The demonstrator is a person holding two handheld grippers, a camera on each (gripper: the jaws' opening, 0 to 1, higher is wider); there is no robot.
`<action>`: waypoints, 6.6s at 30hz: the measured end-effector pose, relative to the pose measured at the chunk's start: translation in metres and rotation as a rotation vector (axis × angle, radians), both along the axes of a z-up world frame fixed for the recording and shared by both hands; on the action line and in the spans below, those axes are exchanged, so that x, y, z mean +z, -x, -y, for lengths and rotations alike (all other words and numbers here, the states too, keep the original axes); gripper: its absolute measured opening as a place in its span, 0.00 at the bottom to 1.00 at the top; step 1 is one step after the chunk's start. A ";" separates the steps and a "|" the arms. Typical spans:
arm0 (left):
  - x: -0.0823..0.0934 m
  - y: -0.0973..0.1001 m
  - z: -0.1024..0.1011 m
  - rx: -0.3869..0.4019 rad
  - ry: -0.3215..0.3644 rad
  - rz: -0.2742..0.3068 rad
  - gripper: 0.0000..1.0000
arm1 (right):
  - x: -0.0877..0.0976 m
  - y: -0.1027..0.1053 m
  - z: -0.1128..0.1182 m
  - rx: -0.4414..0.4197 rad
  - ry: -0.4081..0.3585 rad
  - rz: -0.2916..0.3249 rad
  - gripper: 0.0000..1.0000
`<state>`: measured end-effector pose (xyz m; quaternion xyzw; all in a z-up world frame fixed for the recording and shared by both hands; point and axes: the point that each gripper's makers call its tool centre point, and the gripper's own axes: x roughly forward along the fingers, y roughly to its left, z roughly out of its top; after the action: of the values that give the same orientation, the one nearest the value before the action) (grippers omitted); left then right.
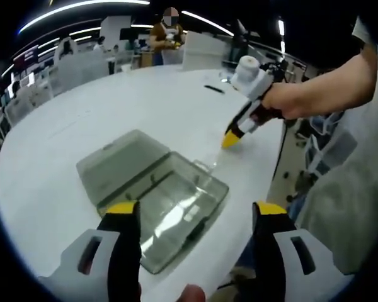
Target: Insert the divider into the dual guide fixture by aligning both edges with the guide slots and pushing it downward to the bottom, including one-sided entry, uneven engagement, binding, and posture correction.
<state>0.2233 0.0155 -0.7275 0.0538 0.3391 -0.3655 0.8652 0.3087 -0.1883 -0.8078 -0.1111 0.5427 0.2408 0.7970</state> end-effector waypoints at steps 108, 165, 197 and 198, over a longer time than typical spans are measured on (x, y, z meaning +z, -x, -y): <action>0.044 -0.016 -0.019 0.254 0.331 0.015 0.41 | 0.129 0.045 -0.139 0.382 -0.253 0.321 0.27; 0.087 -0.033 -0.011 0.361 0.586 0.034 0.23 | 0.158 0.059 -0.175 0.480 -0.329 0.404 0.27; 0.091 -0.042 0.003 0.417 0.665 0.001 0.08 | 0.158 0.056 -0.174 0.467 -0.342 0.411 0.27; 0.092 -0.042 0.003 0.419 0.668 0.001 0.08 | 0.158 0.056 -0.174 0.467 -0.342 0.413 0.27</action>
<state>0.2656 0.0124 -0.6359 -0.3008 0.2049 -0.2709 0.8911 0.2531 -0.0142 -0.6497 -0.1435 0.2820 0.4764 0.8203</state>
